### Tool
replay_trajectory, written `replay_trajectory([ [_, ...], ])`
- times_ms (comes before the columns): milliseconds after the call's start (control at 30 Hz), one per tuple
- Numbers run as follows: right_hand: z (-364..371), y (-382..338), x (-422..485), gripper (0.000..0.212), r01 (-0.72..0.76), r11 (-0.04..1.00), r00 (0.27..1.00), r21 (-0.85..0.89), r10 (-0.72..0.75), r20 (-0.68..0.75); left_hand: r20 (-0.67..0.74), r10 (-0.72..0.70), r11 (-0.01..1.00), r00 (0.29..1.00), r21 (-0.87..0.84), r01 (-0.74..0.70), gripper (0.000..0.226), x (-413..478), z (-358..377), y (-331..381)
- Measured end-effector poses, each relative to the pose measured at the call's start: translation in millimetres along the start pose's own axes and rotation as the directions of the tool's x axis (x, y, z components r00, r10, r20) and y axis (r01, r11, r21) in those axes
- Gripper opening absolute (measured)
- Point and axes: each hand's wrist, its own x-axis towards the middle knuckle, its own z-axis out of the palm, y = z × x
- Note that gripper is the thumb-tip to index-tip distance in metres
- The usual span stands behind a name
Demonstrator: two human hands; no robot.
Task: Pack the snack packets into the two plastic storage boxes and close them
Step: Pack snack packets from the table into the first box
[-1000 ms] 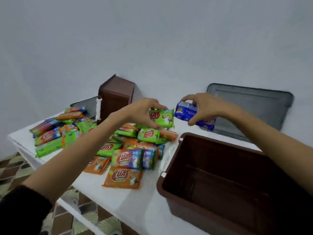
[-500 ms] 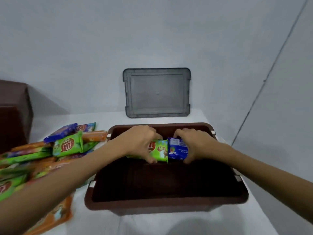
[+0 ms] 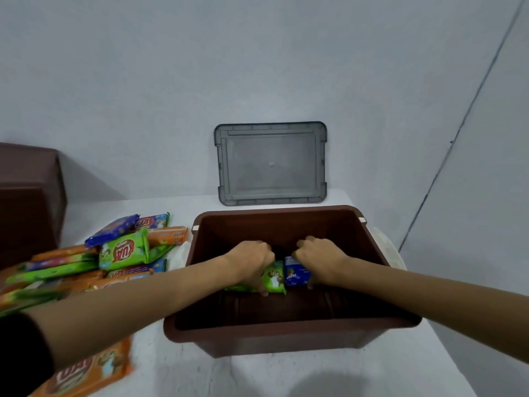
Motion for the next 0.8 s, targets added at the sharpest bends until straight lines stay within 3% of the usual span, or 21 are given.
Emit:
replay_trajectory([
  [300, -9, 11, 20, 0.063, 0.052, 0.998, 0.997, 0.043, -0.049, -0.062, -0.061, -0.028, 1.000, 0.998, 0.008, 0.029, 0.066, 9, -5, -18],
  [533, -16, 22, 29, 0.071, 0.094, 0.993, 0.996, 0.074, -0.094, -0.004, -0.032, -0.019, 0.999, 0.999, -0.027, 0.018, 0.066, 14, -7, -27],
  [667, -29, 26, 26, 0.063, 0.053, 0.957, 0.996, 0.286, -0.029, -0.089, -0.049, -0.061, 0.948, 0.997, -0.317, 0.042, 0.054, 4, -18, -46],
  [733, -44, 26, 25, 0.049, 0.058, 0.918, 0.979, 0.392, 0.024, -0.203, -0.181, -0.160, 0.867, 0.970, -0.496, 0.050, 0.039, -12, -25, -60],
  [800, -66, 21, 26, 0.037, 0.102, 0.873, 0.943, 0.477, 0.068, -0.327, -0.325, -0.303, 0.761, 0.896, -0.648, 0.023, 0.026, -35, -31, -76],
])
